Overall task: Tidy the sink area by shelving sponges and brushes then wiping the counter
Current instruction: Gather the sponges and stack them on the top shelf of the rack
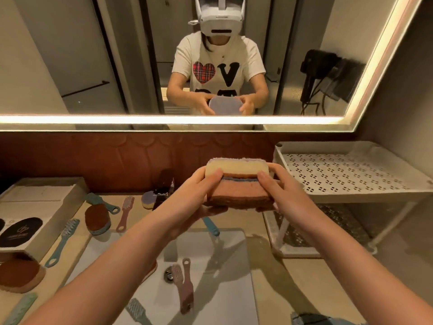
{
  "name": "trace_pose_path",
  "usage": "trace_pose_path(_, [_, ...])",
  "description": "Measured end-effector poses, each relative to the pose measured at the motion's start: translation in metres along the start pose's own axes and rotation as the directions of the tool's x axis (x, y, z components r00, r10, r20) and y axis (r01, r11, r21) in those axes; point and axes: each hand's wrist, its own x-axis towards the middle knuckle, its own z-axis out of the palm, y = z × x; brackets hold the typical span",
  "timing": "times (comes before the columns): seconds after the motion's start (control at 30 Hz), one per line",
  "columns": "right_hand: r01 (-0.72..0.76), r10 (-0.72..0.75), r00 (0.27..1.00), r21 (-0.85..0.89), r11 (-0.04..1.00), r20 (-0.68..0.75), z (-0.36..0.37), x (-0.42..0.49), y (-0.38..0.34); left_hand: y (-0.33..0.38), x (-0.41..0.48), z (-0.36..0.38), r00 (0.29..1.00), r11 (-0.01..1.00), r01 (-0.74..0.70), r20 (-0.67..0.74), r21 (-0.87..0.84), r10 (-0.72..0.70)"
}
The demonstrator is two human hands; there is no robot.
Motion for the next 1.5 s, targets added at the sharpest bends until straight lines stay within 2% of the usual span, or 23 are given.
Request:
trace_pose_path(0.13, [0.028,-0.028,0.998,-0.005,1.000,-0.053,-0.038,0.011,-0.002,0.011,0.023,0.036,0.997,0.999,-0.027,-0.072,-0.030,0.025])
trace_pose_path(0.27, [0.039,-0.040,0.993,-0.012,0.999,-0.107,-0.069,0.025,0.005,0.013,0.047,0.058,0.995,0.995,-0.070,-0.076,-0.078,0.064])
trace_pose_path(0.53, [-0.034,0.042,0.980,0.042,0.999,-0.193,-0.130,0.060,0.029,0.009,0.091,0.098,0.982,0.954,-0.187,0.024,0.235,0.187])
trace_pose_path(0.73, [-0.099,0.122,0.956,0.100,0.990,-0.267,-0.163,0.087,0.043,0.009,0.127,0.121,0.976,0.744,-0.175,0.015,0.645,0.216])
trace_pose_path(0.87, [-0.145,0.156,0.932,0.058,0.988,-0.328,-0.171,0.097,0.056,0.008,0.149,0.130,0.980,0.620,-0.132,0.008,0.774,0.198])
trace_pose_path(0.97, [-0.146,0.127,0.915,-0.021,0.989,-0.383,-0.173,0.099,0.065,0.005,0.161,0.134,0.983,0.520,-0.107,0.012,0.848,0.181])
trace_pose_path(1.13, [-0.136,0.055,0.904,-0.165,0.977,-0.423,-0.173,0.108,0.072,-0.001,0.176,0.137,0.951,0.264,-0.097,0.010,0.960,0.310])
trace_pose_path(1.23, [-0.164,0.052,0.892,-0.215,0.963,-0.448,-0.174,0.112,0.076,-0.001,0.184,0.139,0.953,0.278,-0.090,0.002,0.956,0.304])
trace_pose_path(1.33, [-0.147,0.075,0.915,-0.154,0.977,-0.397,-0.172,0.112,0.077,0.001,0.191,0.136,0.958,0.270,-0.062,-0.019,0.961,0.288])
trace_pose_path(1.5, [-0.141,0.095,0.941,-0.120,0.983,-0.325,-0.169,0.116,0.079,0.002,0.198,0.133,0.951,0.171,-0.044,-0.012,0.984,0.310])
